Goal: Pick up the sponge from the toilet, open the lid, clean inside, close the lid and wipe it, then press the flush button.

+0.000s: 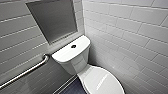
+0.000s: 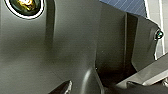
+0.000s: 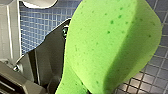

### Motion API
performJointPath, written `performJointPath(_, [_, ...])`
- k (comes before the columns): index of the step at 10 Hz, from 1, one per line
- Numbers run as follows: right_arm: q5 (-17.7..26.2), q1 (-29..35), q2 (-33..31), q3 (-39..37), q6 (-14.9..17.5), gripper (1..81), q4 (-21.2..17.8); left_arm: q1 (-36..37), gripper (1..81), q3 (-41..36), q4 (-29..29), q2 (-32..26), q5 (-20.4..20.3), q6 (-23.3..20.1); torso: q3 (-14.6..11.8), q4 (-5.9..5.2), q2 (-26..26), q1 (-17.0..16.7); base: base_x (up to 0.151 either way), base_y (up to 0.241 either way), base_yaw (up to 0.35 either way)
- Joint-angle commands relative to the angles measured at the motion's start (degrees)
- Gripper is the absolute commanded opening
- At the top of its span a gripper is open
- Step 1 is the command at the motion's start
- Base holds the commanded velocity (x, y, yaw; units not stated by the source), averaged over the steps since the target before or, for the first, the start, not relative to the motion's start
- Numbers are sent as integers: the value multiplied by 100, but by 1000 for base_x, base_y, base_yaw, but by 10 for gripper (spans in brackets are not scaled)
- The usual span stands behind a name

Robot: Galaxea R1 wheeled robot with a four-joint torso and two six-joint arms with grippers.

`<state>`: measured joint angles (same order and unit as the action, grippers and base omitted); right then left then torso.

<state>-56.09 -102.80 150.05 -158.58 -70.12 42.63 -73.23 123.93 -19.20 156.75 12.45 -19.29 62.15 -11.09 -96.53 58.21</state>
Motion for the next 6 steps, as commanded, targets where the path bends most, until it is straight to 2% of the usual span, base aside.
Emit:
performJointPath(1, [1232, -280, 291, -392, 244, 10, -405, 94, 811, 166, -14, -47, 540, -5, 0, 0, 0, 0, 0, 0, 0])
performJointPath(2, [1460, -359, 335, -375, 385, 10, -607, 94, 811, 211, -14, -20, 548, -5, 0, 0, 0, 0, 0, 0, 0])
performJointPath(4, [2640, -386, 668, -254, 1581, 10, -1560, 93, 811, 246, -40, 15, 548, -5, -2, 2, 0, 0, 0, 0, 0])
performJointPath(5, [2884, -421, 652, 0, 2155, 10, -2053, 94, 811, 272, -40, 24, 540, -5, -2, 0, 0, 0, 0, 0, 0])
performJointPath(6, [2867, -544, 468, 570, 2657, 10, -2493, 94, 811, 325, -31, 59, 548, -5, -2, 0, 0, 0, 0, 0, 0])
